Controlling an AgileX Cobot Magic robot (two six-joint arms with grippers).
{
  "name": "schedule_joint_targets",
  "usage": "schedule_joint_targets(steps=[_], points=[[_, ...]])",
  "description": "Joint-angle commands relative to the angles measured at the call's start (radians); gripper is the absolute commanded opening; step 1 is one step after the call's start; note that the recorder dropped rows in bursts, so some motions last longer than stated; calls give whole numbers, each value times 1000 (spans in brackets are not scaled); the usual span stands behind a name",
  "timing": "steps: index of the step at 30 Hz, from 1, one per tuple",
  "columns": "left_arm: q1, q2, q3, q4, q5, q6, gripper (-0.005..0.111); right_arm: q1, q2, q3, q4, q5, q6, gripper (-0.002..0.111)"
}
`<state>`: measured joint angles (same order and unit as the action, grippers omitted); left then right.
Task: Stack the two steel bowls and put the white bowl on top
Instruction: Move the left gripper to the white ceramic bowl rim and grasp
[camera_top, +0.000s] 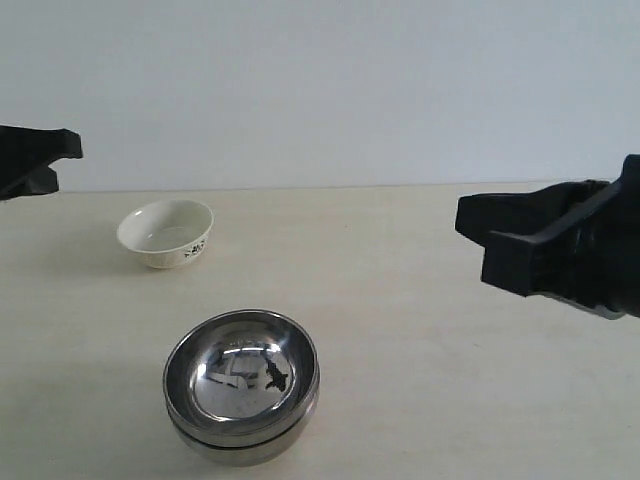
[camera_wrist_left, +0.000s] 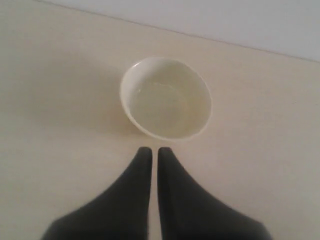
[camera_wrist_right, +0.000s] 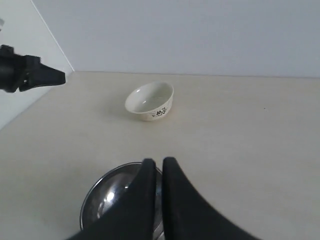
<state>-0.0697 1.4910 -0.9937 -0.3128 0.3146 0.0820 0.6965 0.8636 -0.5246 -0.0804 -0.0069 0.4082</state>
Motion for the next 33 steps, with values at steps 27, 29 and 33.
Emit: schedule_joint_targets(steps=[27,29,33], points=[[45,807,-668,-106,157,52,59,1,-3,4,-8,71,-138,0],[45,815,-668,-124,155,52,57,1,-3,4,-8,71,-138,0],[45,817,-668,-125,153,52,40,1,-3,4,-8,64,-137,0]])
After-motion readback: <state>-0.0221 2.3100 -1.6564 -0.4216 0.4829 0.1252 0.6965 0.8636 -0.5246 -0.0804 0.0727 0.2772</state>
